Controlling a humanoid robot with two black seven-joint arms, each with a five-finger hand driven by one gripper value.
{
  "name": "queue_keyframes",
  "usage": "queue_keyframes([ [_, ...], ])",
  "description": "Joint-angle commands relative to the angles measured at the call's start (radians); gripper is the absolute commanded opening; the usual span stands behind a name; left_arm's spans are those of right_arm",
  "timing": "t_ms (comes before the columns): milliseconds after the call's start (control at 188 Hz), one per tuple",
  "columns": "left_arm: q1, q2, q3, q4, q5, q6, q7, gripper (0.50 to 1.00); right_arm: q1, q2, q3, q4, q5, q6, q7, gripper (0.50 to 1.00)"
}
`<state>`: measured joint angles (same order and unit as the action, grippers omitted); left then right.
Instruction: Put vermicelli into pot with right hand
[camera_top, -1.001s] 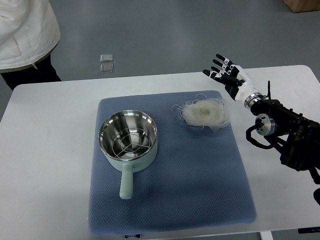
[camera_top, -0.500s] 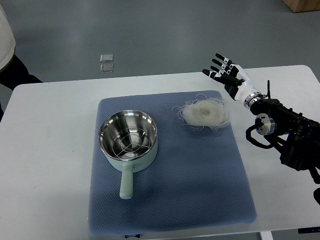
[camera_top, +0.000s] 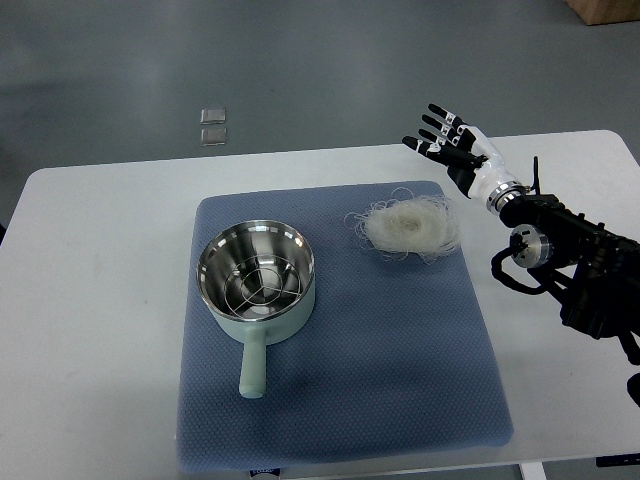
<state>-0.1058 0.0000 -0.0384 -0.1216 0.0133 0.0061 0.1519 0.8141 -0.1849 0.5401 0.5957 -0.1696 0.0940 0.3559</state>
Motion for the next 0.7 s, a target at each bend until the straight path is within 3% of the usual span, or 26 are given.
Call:
queue_keyframes([
  [0,0.000,0.000,0.000,-0.001,-0.001,0.000,0.000,1.000,0.000,-0.001,0.000,0.001,-0.001,0.001,0.000,0.924],
  [298,0.000,0.000,0.000,-0.001,0.001,0.000,0.000,1.000,0.004,-0.010,-0.011,0.006,-0.005,0.003,0.000,0.924],
  [697,0.000,0.000,0.000,0.000,-0.001,0.000,0.000,1.000,0.079,-0.073,-0.115,0.013,-0.113,0.067,0.000,0.921],
])
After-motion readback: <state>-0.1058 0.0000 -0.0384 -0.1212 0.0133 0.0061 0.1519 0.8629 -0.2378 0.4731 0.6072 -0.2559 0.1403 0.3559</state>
